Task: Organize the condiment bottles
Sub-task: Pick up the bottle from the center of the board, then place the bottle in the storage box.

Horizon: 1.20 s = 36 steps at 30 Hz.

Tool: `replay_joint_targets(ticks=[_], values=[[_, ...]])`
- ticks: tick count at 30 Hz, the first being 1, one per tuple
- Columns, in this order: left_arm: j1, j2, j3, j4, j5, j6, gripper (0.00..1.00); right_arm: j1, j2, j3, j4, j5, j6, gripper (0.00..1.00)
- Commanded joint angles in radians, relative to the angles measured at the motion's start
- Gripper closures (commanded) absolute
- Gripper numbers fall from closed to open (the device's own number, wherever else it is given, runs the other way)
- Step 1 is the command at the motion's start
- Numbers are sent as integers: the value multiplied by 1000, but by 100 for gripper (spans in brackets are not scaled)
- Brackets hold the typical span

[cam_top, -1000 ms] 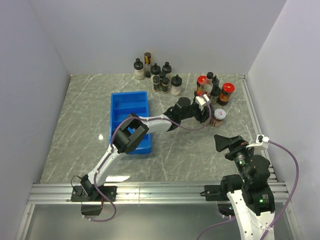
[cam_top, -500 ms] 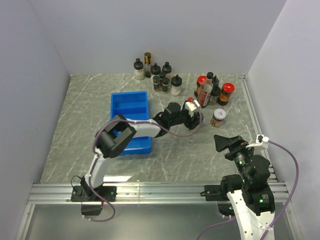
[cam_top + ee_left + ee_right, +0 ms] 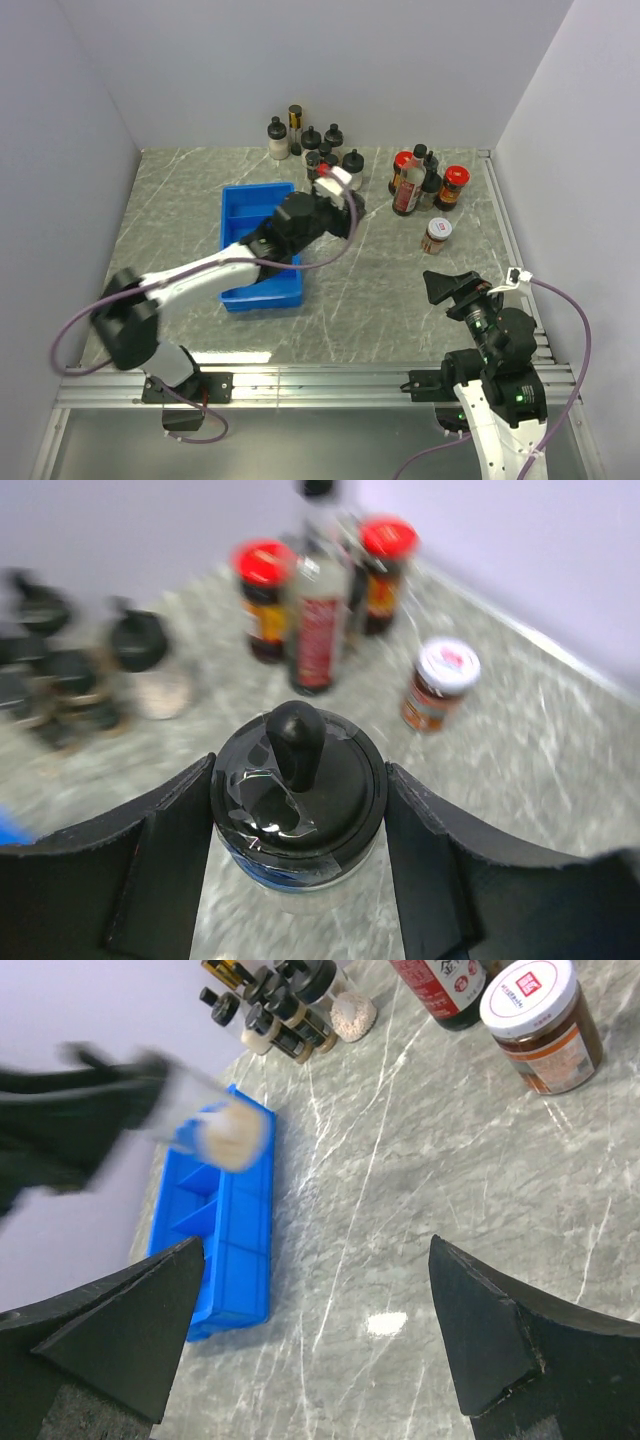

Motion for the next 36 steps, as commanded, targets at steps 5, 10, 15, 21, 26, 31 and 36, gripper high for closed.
replay_joint_targets(ticks=[5, 10, 15, 21, 26, 31, 36], values=[[-4, -409, -217, -174, -395, -148, 100, 7, -23, -20, 78, -37, -6, 1], [-4, -627, -294, -389, -484, -248, 100, 5, -14, -32, 101, -63, -8, 1], [-4, -793, -410, -494, -538, -320, 100, 5, 14, -57, 127, -71, 3, 2], [-4, -858, -477, -556, -625, -387, 100, 5, 9, -97, 149, -89, 29, 3], [-4, -812, -464, -671, -708, -476, 100, 5, 4, -104, 139, -88, 20, 3], [-6, -779, -502, -730, -794, -569, 100, 5, 3, -130, 158, -111, 27, 3], [-4, -790, -562, -722, -819, -639, 100, 4, 9, -146, 173, -115, 15, 3]])
